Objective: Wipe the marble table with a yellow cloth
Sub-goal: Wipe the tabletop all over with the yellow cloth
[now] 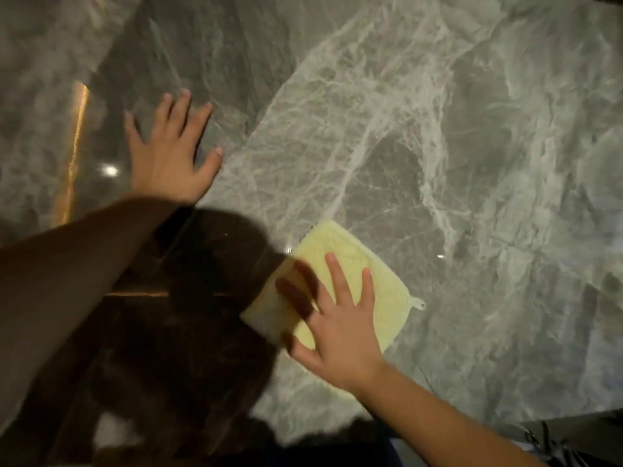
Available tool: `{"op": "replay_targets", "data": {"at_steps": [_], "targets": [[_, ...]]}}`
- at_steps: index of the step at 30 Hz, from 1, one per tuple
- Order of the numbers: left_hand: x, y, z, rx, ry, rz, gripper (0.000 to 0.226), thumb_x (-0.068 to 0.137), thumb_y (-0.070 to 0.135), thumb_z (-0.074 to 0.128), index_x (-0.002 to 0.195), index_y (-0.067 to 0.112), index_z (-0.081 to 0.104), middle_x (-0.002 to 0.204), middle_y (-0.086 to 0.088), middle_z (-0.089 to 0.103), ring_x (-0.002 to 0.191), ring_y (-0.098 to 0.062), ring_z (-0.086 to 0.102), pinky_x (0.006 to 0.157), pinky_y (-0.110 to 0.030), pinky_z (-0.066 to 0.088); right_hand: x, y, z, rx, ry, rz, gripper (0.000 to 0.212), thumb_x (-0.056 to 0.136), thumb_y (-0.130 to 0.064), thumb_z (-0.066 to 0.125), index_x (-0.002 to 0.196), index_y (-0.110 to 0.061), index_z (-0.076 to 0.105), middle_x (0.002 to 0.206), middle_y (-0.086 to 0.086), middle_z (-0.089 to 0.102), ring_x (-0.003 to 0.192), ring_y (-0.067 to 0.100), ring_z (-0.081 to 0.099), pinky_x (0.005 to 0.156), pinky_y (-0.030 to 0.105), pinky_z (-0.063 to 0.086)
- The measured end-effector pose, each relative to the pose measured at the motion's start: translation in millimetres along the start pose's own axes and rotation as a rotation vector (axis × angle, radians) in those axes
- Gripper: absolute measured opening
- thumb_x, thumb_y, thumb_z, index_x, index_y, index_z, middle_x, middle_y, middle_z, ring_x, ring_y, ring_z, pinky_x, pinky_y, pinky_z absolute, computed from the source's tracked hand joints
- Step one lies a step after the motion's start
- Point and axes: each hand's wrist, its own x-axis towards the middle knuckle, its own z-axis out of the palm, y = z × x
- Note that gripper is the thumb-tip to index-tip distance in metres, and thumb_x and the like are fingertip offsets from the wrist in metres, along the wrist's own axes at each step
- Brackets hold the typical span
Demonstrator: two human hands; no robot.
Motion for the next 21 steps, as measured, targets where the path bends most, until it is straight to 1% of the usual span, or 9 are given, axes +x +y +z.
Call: {"op": "replay_targets", "data": {"at_steps": [3, 5, 6, 7, 9, 15, 18, 21], "targets": [[5.1, 1.4, 1.3, 0.006, -0.038, -0.101, 0.071, 0.084, 0.056, 0.033, 0.148, 0.027, 0.021, 0.161, -0.003, 0.009, 0.147, -0.025, 0.007, 0.111, -0.065, 0.001, 75.8, 18.6, -19.0, 0.071, 0.065, 0.036, 0.071, 0.085, -0.065, 0.042, 0.149, -0.041, 0.023, 0.161, -0.009, 0.011, 0.149, 0.03, -0.003, 0.111, 0.064, -0.004], [5.4, -1.4, 2.5, 0.024, -0.045, -0.121, 0.074, 0.082, 0.06, 0.032, 0.148, 0.027, 0.022, 0.16, -0.004, 0.013, 0.147, -0.028, 0.011, 0.11, -0.065, 0.004, 133.8, 30.6, -33.3, 0.04, 0.058, 0.07, 0.069, 0.089, -0.066, 0.033, 0.151, -0.044, 0.011, 0.163, -0.008, 0.003, 0.149, 0.029, -0.009, 0.111, 0.065, -0.009], [4.6, -2.3, 2.7, 0.036, -0.047, -0.104, 0.075, 0.082, 0.061, 0.031, 0.148, 0.027, 0.023, 0.159, -0.005, 0.017, 0.146, -0.03, 0.014, 0.109, -0.065, 0.006, 162.6, 36.6, -40.1, 0.013, 0.057, 0.087, 0.069, 0.09, -0.067, 0.029, 0.151, -0.044, 0.007, 0.163, -0.008, 0.0, 0.148, 0.029, -0.011, 0.11, 0.066, -0.008], [3.9, -2.7, 2.4, 0.05, -0.05, -0.09, 0.075, 0.082, 0.061, 0.03, 0.148, 0.026, 0.024, 0.159, -0.006, 0.018, 0.146, -0.031, 0.015, 0.109, -0.066, 0.008, 190.6, 42.5, -47.6, 0.005, 0.072, 0.102, 0.069, 0.09, -0.066, 0.027, 0.151, -0.043, 0.008, 0.163, -0.008, 0.0, 0.149, 0.029, -0.011, 0.11, 0.067, -0.007], [2.8, -2.7, 2.6, 0.068, -0.054, -0.086, 0.073, 0.084, 0.06, 0.03, 0.148, 0.026, 0.023, 0.159, -0.006, 0.019, 0.146, -0.031, 0.015, 0.109, -0.065, 0.011, 242.6, 55.0, -62.8, 0.025, 0.128, 0.131, 0.067, 0.091, -0.063, 0.029, 0.152, -0.04, 0.012, 0.163, -0.007, 0.003, 0.149, 0.029, -0.009, 0.111, 0.067, -0.004], [2.2, -3.4, 2.7, 0.031, -0.048, -0.089, 0.069, 0.088, 0.056, 0.03, 0.149, 0.026, 0.023, 0.159, -0.005, 0.019, 0.147, -0.029, 0.011, 0.111, -0.064, 0.006, 389.1, 91.6, -108.3, 0.081, 0.192, 0.234, 0.066, 0.092, -0.061, 0.029, 0.152, -0.038, 0.013, 0.163, -0.006, 0.003, 0.149, 0.03, -0.009, 0.11, 0.068, -0.006], [1.8, -3.9, 2.1, 0.028, -0.061, -0.082, 0.065, 0.089, 0.051, 0.03, 0.149, 0.025, 0.024, 0.159, -0.006, 0.019, 0.147, -0.029, 0.011, 0.111, -0.064, 0.009, 436.4, 105.5, -120.2, 0.057, 0.199, 0.246, 0.068, 0.092, -0.06, 0.027, 0.153, -0.036, 0.012, 0.163, -0.004, 0.002, 0.149, 0.031, -0.008, 0.11, 0.068, -0.005], [3.2, -4.6, 0.9, 0.02, -0.081, -0.082, 0.064, 0.091, 0.05, 0.029, 0.15, 0.025, 0.023, 0.159, -0.005, 0.016, 0.147, -0.029, 0.008, 0.112, -0.064, 0.008, 458.9, 110.6, -126.5, 0.035, 0.202, 0.229, 0.069, 0.091, -0.06, 0.027, 0.153, -0.034, 0.012, 0.163, -0.003, 0.003, 0.149, 0.033, -0.007, 0.11, 0.069, -0.003]]}}
